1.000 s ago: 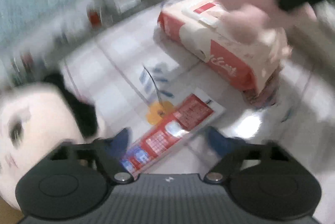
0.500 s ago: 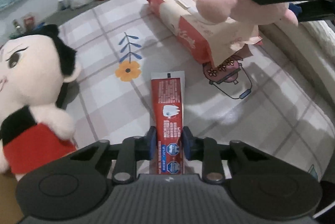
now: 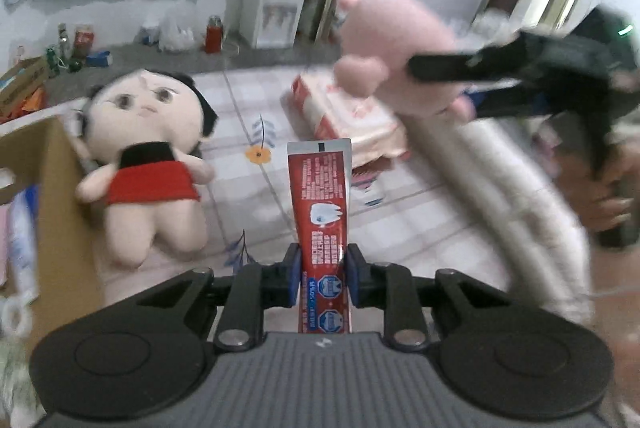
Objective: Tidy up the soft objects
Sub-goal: 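Carry pink plush pig with right gripper to the box while left gripper carries toothpaste, then release pink plush pig into box with right gripper while left gripper releases toothpaste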
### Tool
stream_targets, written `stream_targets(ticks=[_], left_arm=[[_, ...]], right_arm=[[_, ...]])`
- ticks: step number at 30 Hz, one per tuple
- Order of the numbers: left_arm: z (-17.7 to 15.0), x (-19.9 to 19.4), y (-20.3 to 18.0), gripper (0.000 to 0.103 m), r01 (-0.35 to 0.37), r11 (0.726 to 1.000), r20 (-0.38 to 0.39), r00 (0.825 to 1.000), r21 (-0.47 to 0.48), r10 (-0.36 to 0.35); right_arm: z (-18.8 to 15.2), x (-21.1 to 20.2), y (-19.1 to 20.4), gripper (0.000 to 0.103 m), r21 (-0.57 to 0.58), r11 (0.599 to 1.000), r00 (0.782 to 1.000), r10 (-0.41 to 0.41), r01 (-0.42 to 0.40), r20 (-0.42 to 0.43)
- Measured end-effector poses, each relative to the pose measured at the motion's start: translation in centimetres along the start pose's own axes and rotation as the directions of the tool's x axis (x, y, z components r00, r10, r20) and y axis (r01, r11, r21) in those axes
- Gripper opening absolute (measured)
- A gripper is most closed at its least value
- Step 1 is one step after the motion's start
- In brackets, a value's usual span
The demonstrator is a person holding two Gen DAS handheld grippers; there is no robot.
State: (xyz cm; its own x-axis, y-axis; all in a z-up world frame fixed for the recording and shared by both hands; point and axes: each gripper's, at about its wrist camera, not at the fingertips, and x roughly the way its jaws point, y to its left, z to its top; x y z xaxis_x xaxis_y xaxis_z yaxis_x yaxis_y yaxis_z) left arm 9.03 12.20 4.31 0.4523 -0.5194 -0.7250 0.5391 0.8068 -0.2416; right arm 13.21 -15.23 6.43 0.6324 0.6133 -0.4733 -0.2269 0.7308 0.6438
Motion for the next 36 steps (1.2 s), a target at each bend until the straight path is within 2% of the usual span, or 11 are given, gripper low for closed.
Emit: stream_targets(ticks=[2,7,10,13,15,18,22,27,31,33,36], left_arm=[[-1.4,-4.5,0.5,0.024,-0.010,1.000,0.064,0.998,-0.023,0.012],[-5.1,-14.3,3.3,0.024,-0.100,0.984,0.163,0.979,-0.146,0.124],[-6.7,-17.9,6.2,0.025,-0.194,0.959,0.152,0.962,-0.204,0.227],[-7.9,-19.5,10.1,0.025,-0.311,0.912,0.099,0.933,-0.266,0.347],[-8.5,-19.6,13.0,0.025,-0.410,0.866,0.051,0.896,-0.286,0.441],[-8.3,-17.8,16.7,0.025,-0.565,0.794,-0.019,0.817,-0.224,0.576],[-7.3,-14.0,21.7,0.026,-0.601,0.777,-0.123,0.799,-0.188,0.588],[-6.9,-9.2,25.1,0.027,-0.662,0.744,-0.230,0.741,-0.089,0.631],[-8.9,-7.6,27.0,0.032,-0.695,0.718,-0.275,0.697,-0.030,0.663],[-9.4,-7.3,27.1,0.036,-0.719,0.695,-0.261,0.673,-0.011,0.692],[-9.2,-8.9,26.5,0.044,-0.711,0.702,-0.209,0.693,-0.041,0.690]], right_arm=[[-0.1,-0.1,3.1,0.068,-0.031,0.999,0.999,0.037,-0.038,-0.020],[-0.6,1.2,11.6,0.068,-0.114,0.985,0.989,0.122,-0.131,-0.078],[-0.7,3.0,16.0,0.069,-0.167,0.973,0.983,0.143,-0.162,-0.117],[-1.1,5.9,19.6,0.069,-0.203,0.965,0.977,0.131,-0.165,-0.169],[-1.8,8.0,21.7,0.069,-0.206,0.961,0.969,0.140,-0.182,-0.205],[-2.9,11.7,24.6,0.069,-0.212,0.958,0.956,0.135,-0.193,-0.259],[-4.6,17.0,28.3,0.069,-0.239,0.955,0.940,0.093,-0.178,-0.328],[-6.8,23.1,31.4,0.069,-0.268,0.955,0.923,0.013,-0.125,-0.385],[-8.9,26.2,33.2,0.069,-0.303,0.948,0.908,-0.044,-0.093,-0.418],[-9.8,27.6,33.0,0.069,-0.339,0.938,0.905,-0.082,-0.072,-0.417],[-10.7,29.5,33.1,0.069,-0.397,0.917,0.897,-0.142,-0.040,-0.420]])
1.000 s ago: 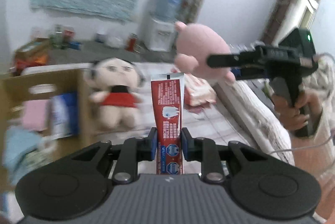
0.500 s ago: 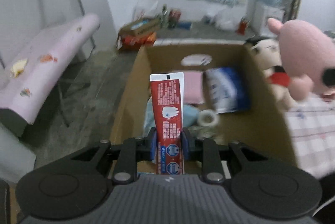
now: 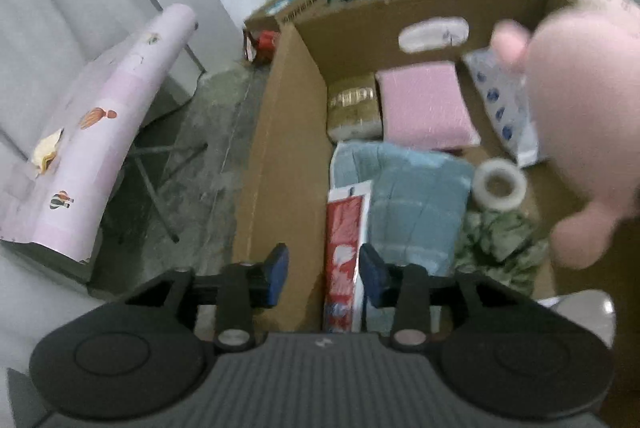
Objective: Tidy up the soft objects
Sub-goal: 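Release pink plush pig into box with right gripper while left gripper releases toothpaste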
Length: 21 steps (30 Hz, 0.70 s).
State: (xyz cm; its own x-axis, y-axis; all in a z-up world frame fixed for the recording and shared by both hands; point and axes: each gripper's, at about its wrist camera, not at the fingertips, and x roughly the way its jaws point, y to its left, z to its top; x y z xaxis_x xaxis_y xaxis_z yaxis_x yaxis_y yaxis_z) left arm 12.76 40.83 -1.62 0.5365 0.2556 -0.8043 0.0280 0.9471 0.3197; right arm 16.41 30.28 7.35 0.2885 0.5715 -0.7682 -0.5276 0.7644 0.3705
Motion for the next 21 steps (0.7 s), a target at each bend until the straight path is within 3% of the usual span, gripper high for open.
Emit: stream_targets(ticks=[7,10,14,16,18,20,21], left_arm=[[-0.3,-3.6,0.6,0.055,0.021,1.000,0.102,0.995,-0.021,-0.019],[-0.4,-4.3,0.4,0.056,0.041,0.999,0.127,0.991,-0.026,-0.038],[-1.3,-5.3,-0.2,0.060,0.046,0.999,0.145,0.988,0.005,-0.046],[-1.6,-5.8,-0.5,0.060,0.043,0.999,0.157,0.987,0.018,-0.045],[-1.9,-6.3,-0.9,0.057,0.079,0.996,0.184,0.979,0.043,-0.086],[-1.7,-6.2,-1.3,0.036,0.143,0.988,0.174,0.973,0.062,-0.152],[-1.3,-5.9,-1.6,0.031,0.174,0.983,0.159,0.971,0.054,-0.180]], right_arm=[[-1.1,2.7,0.6,0.071,-0.017,1.000,0.996,-0.016,0.015,-0.086],[-1.2,4.1,0.8,0.073,-0.034,0.997,0.991,-0.074,0.071,-0.115],[-1.3,4.0,1.1,0.091,-0.080,0.985,0.979,-0.162,0.153,-0.122],[-1.2,3.9,1.1,0.094,-0.082,0.987,0.977,-0.147,0.135,-0.152],[-1.4,3.2,1.3,0.095,-0.104,0.982,0.975,-0.171,0.157,-0.140],[-1.6,2.4,1.6,0.095,-0.143,0.970,0.972,-0.210,0.195,-0.102],[-1.7,1.7,1.6,0.095,-0.145,0.970,0.974,-0.208,0.194,-0.086]])
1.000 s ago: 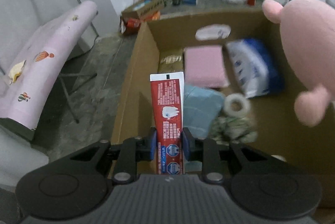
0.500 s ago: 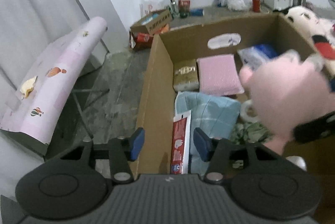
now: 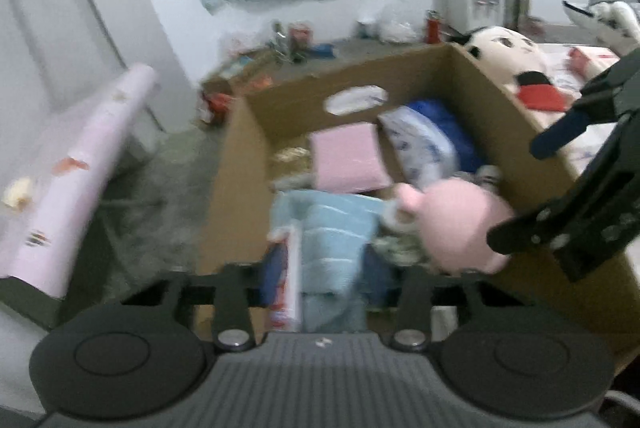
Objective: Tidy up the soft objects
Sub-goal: 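Release pink plush pig into box with right gripper while left gripper releases toothpaste, then withdraw both open grippers up and away from the box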
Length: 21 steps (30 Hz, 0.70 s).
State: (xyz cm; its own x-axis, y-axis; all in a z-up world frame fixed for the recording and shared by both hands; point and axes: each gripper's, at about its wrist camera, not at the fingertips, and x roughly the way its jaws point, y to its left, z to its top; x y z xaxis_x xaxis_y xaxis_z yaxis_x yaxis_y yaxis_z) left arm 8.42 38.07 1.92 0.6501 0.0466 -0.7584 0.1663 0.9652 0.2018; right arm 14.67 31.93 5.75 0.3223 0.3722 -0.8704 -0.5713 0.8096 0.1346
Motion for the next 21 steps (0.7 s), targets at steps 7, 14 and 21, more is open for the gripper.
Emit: stream_targets(ticks=[7,14,21], left_arm=[[-0.3,1.0,-1.6,0.035,0.129,0.990,-0.022,0.991,-0.055,-0.130],[-5.2,-3.7,1.4,0.082,-0.225,0.970,0.107,0.966,-0.088,0.233],[-8.6,-0.5,6.6,0.058,-0.114,0.930,-0.062,0.993,-0.350,0.099]], right_arm=[[-2.6,-5.9,-2.9,0.095,0.123,0.990,0.990,0.058,-0.074,0.125],[-7.3,-6.2,-3.6,0.101,0.118,0.992,0.995,0.027,-0.038,0.096],[-10.1,-1.5,-2.8,0.092,0.161,0.977,0.990,0.138,-0.141,0.029]])
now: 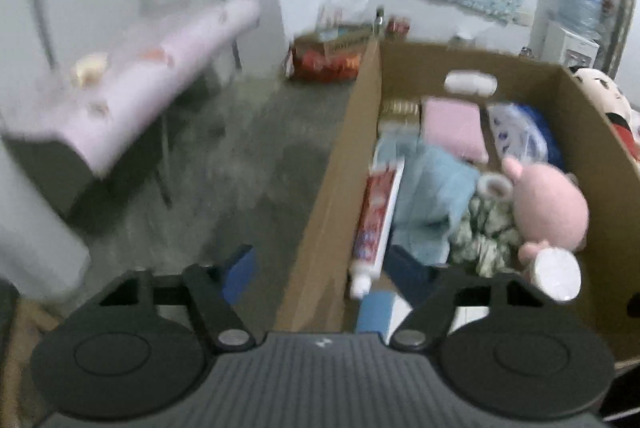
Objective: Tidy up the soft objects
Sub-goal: 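Withdraw both open grippers up and away from the box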
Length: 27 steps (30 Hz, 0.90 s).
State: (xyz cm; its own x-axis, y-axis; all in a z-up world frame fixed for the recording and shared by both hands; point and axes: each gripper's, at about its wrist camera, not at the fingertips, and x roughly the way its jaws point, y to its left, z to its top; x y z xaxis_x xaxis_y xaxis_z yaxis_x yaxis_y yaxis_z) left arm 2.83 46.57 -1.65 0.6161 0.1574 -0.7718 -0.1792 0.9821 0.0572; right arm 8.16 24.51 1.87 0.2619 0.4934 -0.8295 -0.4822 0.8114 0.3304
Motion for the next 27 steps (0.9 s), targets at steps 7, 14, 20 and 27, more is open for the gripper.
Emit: stream_targets(ticks=[7,14,20,27], left_arm=[[-2.1,-1.0,-0.6,0.038,-0.045,0.998,-0.001,0.999,0.042,0.045],[-2.2,-1.4,-2.2,0.048,-0.059,0.990,0.016,0.998,0.126,0.057],[-2.5,-7.2,-5.1,0.084,-0.178,0.978,0.255,0.956,0.108,0.146],[-3.6,-13.0,-12.4,0.096,-0.071,0.984,0.417,0.909,0.164,-0.004]], right_arm=[[-2.1,0.7,-2.6,0.061,0.140,0.987,0.996,0.074,-0.080,0.048],[-2.3,-0.2,-2.4,0.063,0.105,0.993,0.997,0.055,-0.060,0.055],[-2.5,-4.2,-0.8,0.079,0.064,0.997,0.978,-0.049,0.037,0.202],[-4.1,-11.0,1.5,0.087,0.118,0.992,0.863,-0.100,0.047,0.496]])
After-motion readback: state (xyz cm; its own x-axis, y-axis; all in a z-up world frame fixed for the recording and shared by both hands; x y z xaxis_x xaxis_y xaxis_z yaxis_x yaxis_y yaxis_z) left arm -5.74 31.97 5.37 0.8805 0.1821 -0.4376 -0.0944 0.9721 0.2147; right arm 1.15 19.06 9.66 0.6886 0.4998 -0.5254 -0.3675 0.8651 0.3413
